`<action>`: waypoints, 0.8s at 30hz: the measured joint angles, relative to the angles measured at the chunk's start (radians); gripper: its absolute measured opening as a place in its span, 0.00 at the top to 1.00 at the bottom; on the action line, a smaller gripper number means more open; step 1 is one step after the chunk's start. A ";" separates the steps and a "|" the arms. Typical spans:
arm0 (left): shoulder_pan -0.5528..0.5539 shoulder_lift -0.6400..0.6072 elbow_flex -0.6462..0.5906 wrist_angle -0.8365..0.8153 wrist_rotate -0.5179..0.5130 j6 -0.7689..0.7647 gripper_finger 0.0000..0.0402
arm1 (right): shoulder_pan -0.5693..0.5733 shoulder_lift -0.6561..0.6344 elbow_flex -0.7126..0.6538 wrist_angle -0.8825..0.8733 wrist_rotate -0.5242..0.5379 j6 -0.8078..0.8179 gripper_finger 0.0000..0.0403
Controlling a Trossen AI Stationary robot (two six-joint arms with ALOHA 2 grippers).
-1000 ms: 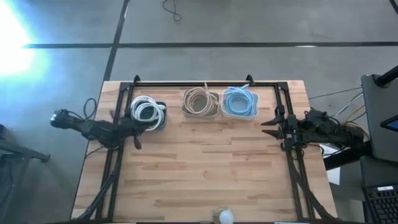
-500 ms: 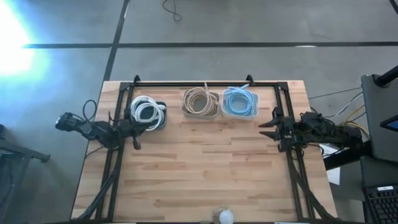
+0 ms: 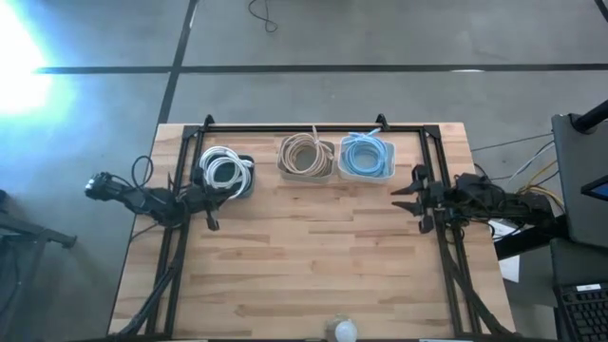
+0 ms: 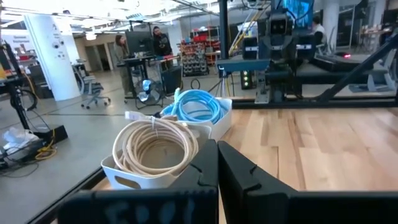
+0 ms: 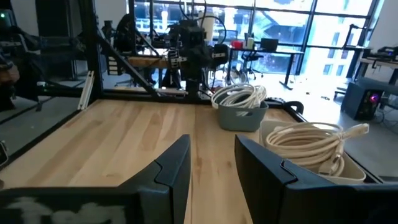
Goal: Pick & Place USB Port
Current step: Return to Home Position
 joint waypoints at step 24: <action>0.000 0.000 -0.025 0.064 0.005 0.017 1.00 | 0.000 -0.001 -0.084 0.061 0.051 0.010 0.71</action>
